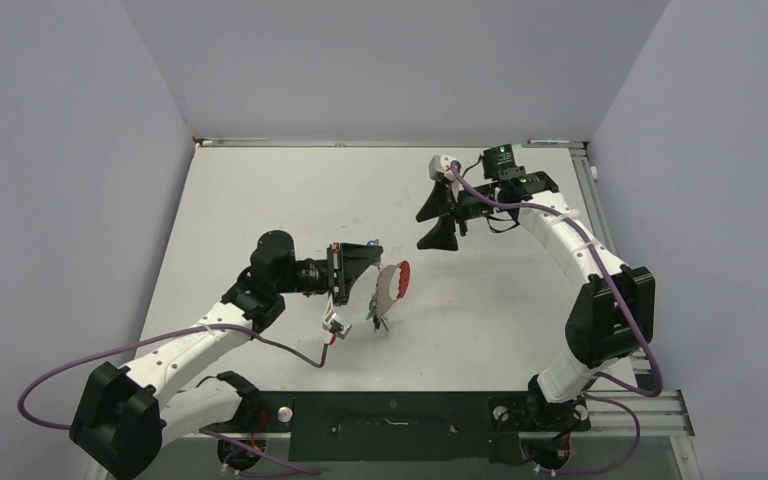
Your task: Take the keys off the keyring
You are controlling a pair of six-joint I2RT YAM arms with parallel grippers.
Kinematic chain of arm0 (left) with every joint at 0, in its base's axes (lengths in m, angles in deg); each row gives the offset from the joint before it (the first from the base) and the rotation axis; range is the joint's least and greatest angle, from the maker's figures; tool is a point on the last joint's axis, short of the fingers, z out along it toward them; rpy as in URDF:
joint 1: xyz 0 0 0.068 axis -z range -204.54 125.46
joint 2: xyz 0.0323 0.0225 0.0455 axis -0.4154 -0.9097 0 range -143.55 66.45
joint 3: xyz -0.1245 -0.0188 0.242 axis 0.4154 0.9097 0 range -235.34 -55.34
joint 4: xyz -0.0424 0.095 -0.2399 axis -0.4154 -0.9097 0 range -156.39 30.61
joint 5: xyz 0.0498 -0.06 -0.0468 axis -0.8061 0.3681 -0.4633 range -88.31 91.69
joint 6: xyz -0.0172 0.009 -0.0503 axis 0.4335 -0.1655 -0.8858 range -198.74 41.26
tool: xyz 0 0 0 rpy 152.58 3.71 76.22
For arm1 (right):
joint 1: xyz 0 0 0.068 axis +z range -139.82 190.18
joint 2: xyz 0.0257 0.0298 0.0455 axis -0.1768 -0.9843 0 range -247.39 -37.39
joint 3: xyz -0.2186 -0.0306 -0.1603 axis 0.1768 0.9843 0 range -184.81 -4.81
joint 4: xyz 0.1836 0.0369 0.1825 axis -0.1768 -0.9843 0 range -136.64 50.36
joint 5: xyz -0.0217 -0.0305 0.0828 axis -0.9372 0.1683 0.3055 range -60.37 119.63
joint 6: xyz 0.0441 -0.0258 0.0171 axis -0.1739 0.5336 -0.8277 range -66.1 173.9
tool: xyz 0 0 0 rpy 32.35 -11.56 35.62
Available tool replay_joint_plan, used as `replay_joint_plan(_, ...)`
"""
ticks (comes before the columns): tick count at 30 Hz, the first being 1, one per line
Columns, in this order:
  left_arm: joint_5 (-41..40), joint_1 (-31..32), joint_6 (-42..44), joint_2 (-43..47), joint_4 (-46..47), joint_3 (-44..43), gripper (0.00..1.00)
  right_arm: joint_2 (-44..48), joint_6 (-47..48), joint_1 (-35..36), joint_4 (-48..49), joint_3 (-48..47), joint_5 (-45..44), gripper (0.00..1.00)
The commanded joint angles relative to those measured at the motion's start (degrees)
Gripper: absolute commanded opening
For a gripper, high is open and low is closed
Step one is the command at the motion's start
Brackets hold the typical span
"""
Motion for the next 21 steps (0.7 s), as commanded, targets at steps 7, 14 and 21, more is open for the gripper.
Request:
replay_joint_plan(7,4.6,-0.6,1.9,1.0,5.4,-0.7,0.0,2.1,4.4,2.3,-2.6,-3.1,4.8,0.7)
replay_joint_plan(14,4.8,-0.6,1.4,0.9,5.3,-0.5,0.0,1.2,4.4,6.7,-1.2,-2.0,7.5,0.67)
replay_joint_plan(21,4.8,-0.8,0.2,1.1,6.3,0.0,0.0,0.0,4.0,10.5,-0.6,-3.6,8.8,0.6)
